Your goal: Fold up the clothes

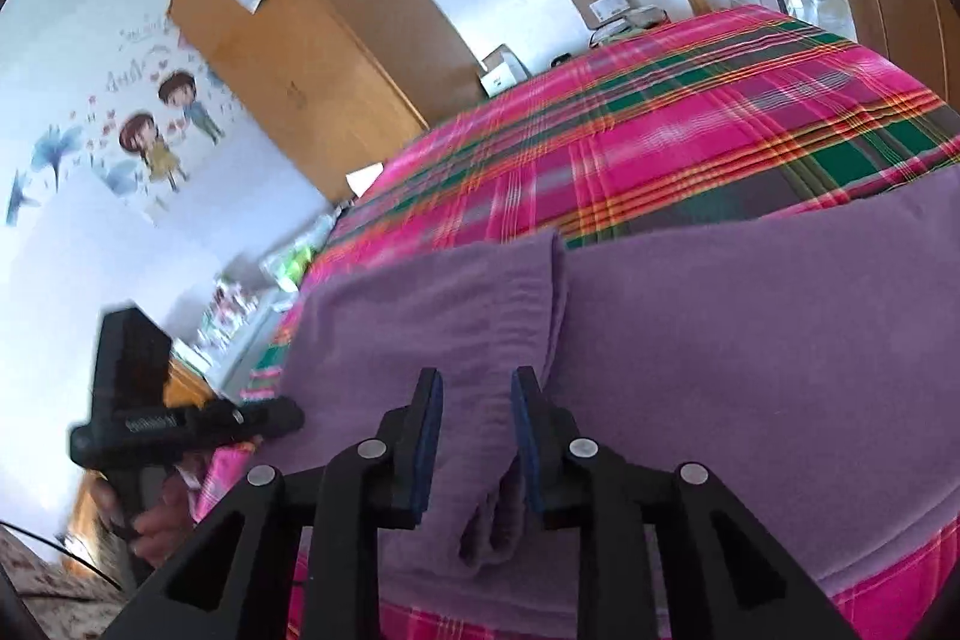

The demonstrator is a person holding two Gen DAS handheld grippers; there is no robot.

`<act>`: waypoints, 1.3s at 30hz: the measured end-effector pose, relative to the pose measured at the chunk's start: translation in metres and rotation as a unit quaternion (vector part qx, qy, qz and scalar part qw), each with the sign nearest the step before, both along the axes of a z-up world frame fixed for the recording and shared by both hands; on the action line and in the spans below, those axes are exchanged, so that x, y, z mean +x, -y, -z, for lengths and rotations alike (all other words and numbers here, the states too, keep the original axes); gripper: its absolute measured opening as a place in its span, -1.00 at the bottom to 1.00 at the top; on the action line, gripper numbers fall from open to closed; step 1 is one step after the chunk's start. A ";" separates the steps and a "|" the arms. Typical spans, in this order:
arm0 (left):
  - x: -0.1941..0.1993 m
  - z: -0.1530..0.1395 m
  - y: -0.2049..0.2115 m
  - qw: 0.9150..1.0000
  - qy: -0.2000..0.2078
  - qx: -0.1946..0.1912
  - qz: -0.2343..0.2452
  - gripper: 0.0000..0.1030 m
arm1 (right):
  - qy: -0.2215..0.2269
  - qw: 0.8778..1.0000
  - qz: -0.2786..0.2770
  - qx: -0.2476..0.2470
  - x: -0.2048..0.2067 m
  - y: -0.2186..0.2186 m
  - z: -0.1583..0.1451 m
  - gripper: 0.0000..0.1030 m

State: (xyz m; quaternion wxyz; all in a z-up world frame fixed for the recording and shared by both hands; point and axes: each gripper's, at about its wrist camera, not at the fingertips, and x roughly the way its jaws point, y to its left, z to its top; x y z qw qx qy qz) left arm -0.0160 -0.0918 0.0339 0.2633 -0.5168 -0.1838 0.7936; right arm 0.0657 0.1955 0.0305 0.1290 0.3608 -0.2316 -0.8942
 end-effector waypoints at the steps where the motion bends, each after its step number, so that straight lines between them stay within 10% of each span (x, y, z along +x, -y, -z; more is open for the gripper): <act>1: 0.001 -0.001 -0.003 1.000 0.000 -0.001 0.003 -0.44 | 0.006 1.000 0.000 0.013 0.000 0.003 0.003 -0.51; 11: 0.009 -0.022 -0.061 0.998 -0.018 0.002 0.062 -0.44 | 0.007 0.991 0.127 0.044 0.048 -0.074 -0.003 -0.51; 19: 0.010 -0.030 -0.141 0.988 -0.025 -0.012 0.152 -0.44 | 0.020 0.934 0.349 0.072 0.103 -0.191 -0.005 -0.49; 32: 0.021 -0.021 -0.234 0.960 -0.021 -0.038 0.276 -0.44 | 0.040 0.904 0.424 0.029 0.110 -0.269 0.007 -0.29; 39: 0.035 -0.005 -0.264 0.947 -0.014 -0.068 0.313 -0.44 | 0.051 0.907 0.417 -0.001 0.097 -0.288 0.017 -0.29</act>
